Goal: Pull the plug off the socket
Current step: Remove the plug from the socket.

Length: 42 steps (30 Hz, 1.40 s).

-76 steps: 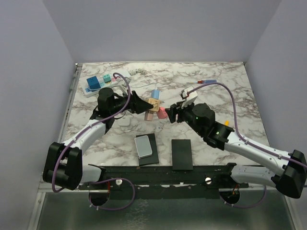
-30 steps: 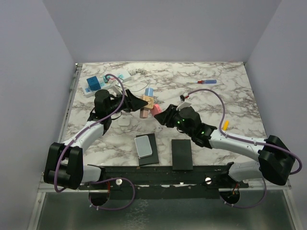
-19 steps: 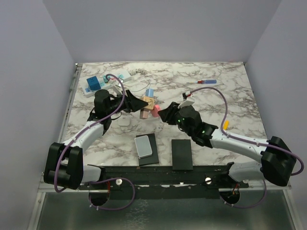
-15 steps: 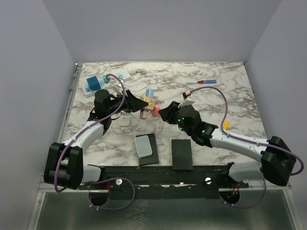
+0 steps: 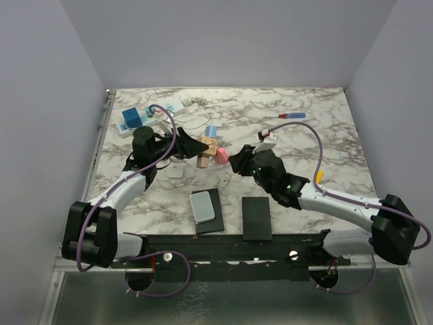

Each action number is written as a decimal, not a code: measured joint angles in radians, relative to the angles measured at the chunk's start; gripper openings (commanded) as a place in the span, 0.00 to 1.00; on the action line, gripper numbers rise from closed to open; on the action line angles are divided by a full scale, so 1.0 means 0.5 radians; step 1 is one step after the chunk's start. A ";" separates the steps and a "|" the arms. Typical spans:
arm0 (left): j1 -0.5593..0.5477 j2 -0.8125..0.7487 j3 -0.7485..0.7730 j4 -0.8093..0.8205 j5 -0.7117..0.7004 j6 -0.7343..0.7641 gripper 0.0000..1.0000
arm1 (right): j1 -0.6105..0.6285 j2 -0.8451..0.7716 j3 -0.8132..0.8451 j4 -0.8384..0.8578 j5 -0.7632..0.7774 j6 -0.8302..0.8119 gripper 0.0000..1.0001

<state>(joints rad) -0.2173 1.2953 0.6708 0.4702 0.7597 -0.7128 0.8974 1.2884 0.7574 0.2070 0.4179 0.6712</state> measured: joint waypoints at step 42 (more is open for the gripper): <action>0.003 0.191 0.149 -0.223 0.317 0.089 0.00 | 0.000 0.179 -0.044 0.282 -0.618 -1.071 0.37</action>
<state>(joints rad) -0.2157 1.3907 0.7452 0.3588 0.9180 -0.6685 0.8974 1.3777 0.7353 0.3477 0.1089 0.1356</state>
